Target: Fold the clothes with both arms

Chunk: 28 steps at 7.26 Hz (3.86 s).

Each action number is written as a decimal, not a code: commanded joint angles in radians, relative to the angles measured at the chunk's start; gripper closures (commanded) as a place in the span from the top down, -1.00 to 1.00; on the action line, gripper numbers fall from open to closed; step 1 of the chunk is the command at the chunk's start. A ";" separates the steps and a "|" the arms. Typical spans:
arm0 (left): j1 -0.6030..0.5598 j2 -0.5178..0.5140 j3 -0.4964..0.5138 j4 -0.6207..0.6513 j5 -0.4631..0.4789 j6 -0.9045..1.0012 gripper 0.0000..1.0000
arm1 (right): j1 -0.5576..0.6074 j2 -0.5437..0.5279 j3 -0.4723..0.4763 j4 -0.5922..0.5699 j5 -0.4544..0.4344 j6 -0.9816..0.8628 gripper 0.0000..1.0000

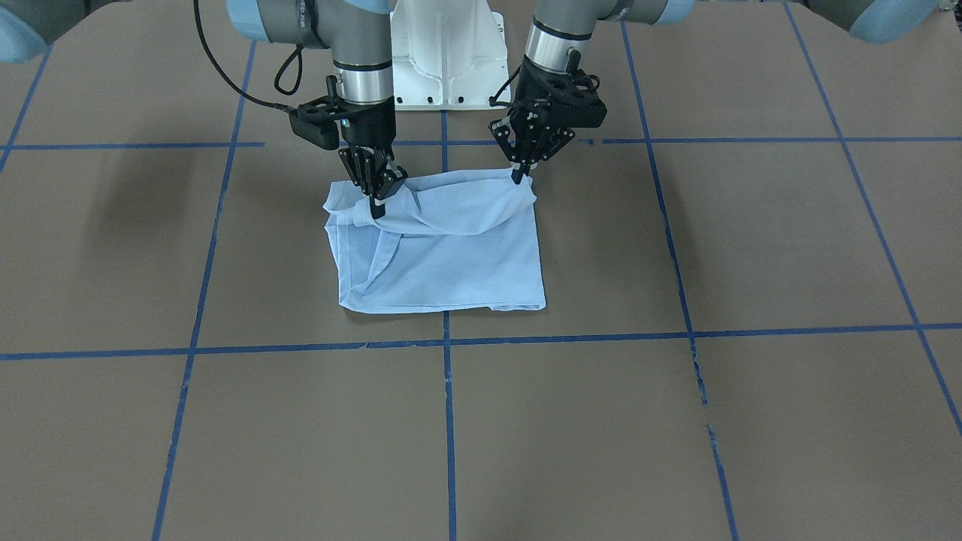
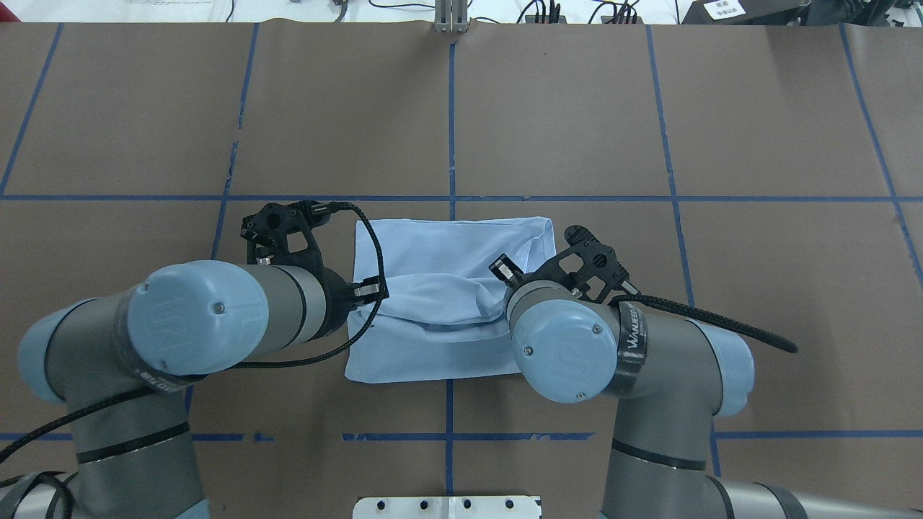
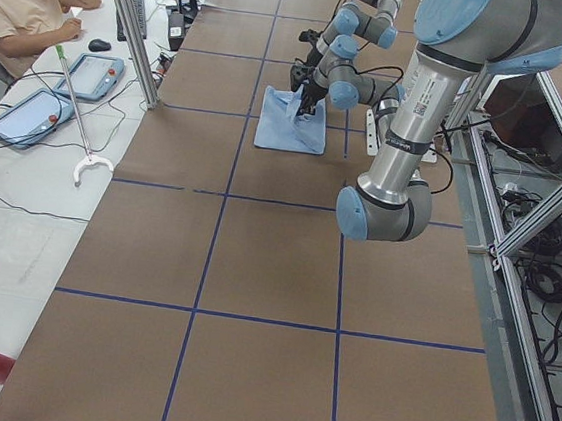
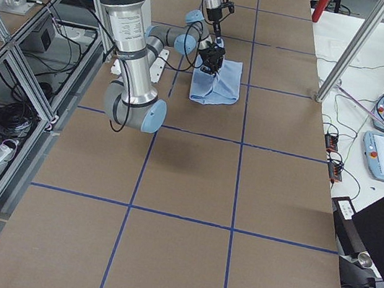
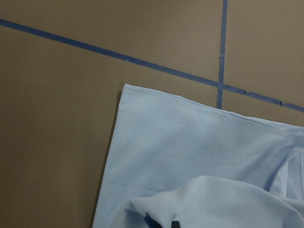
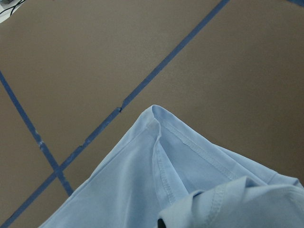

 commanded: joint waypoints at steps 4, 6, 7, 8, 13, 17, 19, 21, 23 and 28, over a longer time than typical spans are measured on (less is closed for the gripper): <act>-0.052 -0.043 0.255 -0.169 0.001 0.055 -1.00 | 0.055 0.120 -0.269 0.091 0.019 -0.016 -1.00; -0.052 -0.042 0.255 -0.169 0.001 0.055 -1.00 | 0.077 0.117 -0.274 0.097 0.035 -0.044 -1.00; -0.052 -0.042 0.255 -0.169 0.001 0.055 -1.00 | 0.084 0.115 -0.274 0.097 0.042 -0.059 -1.00; -0.053 -0.042 0.255 -0.169 0.001 0.055 -1.00 | 0.092 0.112 -0.274 0.097 0.042 -0.065 -1.00; -0.068 -0.039 0.234 -0.201 -0.005 0.182 1.00 | 0.121 0.117 -0.273 0.100 0.093 -0.251 1.00; -0.148 -0.026 0.215 -0.201 -0.129 0.301 1.00 | 0.034 0.112 -0.205 0.096 0.131 -0.538 1.00; -0.147 -0.026 0.215 -0.201 -0.129 0.294 1.00 | -0.001 0.100 -0.211 0.096 0.128 -0.733 1.00; -0.147 -0.025 0.215 -0.201 -0.129 0.293 1.00 | 0.001 0.106 -0.219 0.090 0.131 -0.847 1.00; -0.147 -0.025 0.215 -0.201 -0.129 0.291 1.00 | 0.018 0.111 -0.252 0.093 0.132 -0.881 1.00; -0.147 -0.025 0.212 -0.201 -0.129 0.290 1.00 | 0.095 0.126 -0.330 0.094 0.161 -0.932 1.00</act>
